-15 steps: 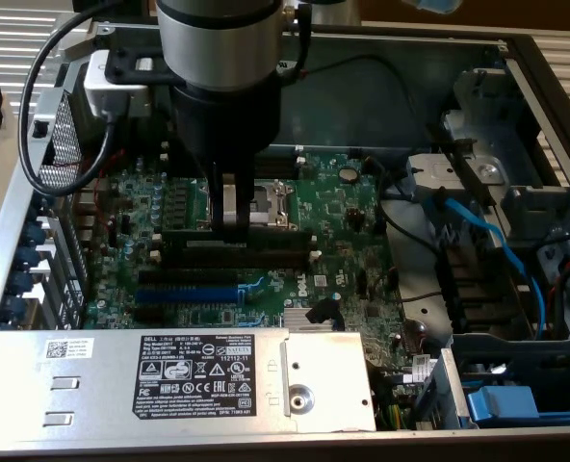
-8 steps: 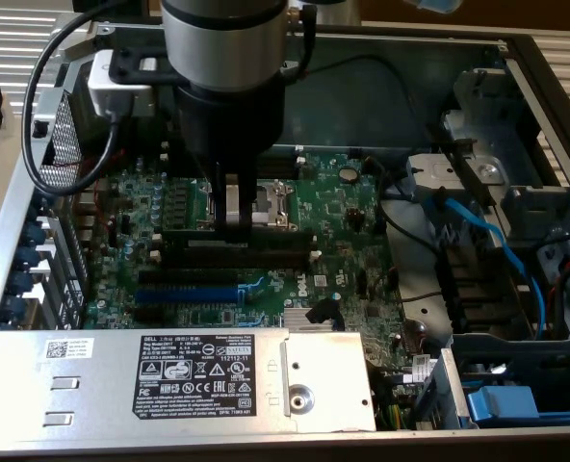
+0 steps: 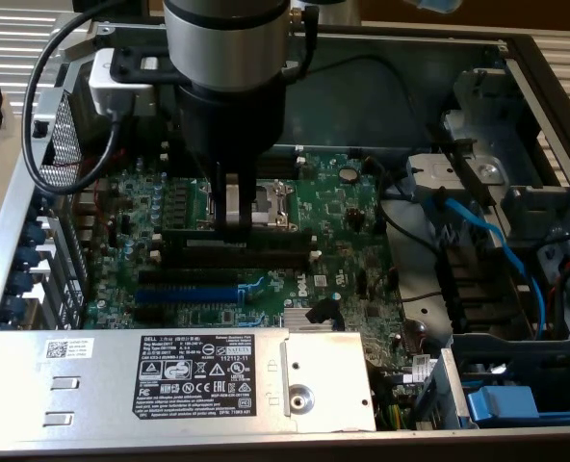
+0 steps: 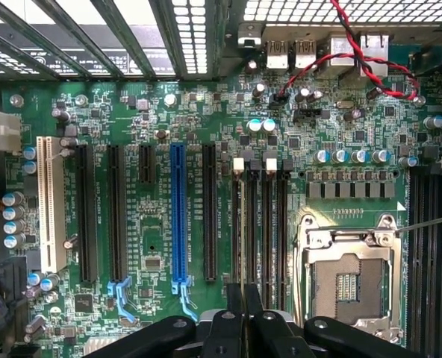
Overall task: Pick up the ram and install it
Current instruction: 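Insert the ram into the slot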
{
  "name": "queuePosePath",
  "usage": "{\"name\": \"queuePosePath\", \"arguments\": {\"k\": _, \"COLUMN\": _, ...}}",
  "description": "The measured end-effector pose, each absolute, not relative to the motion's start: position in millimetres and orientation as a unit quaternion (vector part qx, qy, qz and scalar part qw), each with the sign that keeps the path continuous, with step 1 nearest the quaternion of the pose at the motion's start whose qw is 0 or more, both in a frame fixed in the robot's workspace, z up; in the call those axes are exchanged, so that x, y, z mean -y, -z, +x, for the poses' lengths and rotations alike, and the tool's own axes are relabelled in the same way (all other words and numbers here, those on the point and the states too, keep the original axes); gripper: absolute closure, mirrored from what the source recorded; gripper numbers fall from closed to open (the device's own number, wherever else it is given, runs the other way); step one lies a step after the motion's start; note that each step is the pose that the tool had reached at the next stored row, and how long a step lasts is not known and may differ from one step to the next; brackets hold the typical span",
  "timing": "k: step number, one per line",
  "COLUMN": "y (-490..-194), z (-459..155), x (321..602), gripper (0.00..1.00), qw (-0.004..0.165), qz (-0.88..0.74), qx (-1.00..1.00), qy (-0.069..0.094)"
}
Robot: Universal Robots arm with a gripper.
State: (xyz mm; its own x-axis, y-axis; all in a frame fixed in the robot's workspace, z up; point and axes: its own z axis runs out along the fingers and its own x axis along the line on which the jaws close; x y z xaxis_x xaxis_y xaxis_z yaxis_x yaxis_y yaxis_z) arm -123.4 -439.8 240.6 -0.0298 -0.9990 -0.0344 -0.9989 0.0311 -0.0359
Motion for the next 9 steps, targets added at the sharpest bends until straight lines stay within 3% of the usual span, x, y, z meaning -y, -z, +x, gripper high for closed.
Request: {"name": "queuePosePath", "arguments": {"k": 9, "y": -240.6, "z": -123.4, "x": 437.7, "gripper": 0.88, "qw": 0.019, "qz": -0.699, "qx": -0.715, "qy": 0.004}}
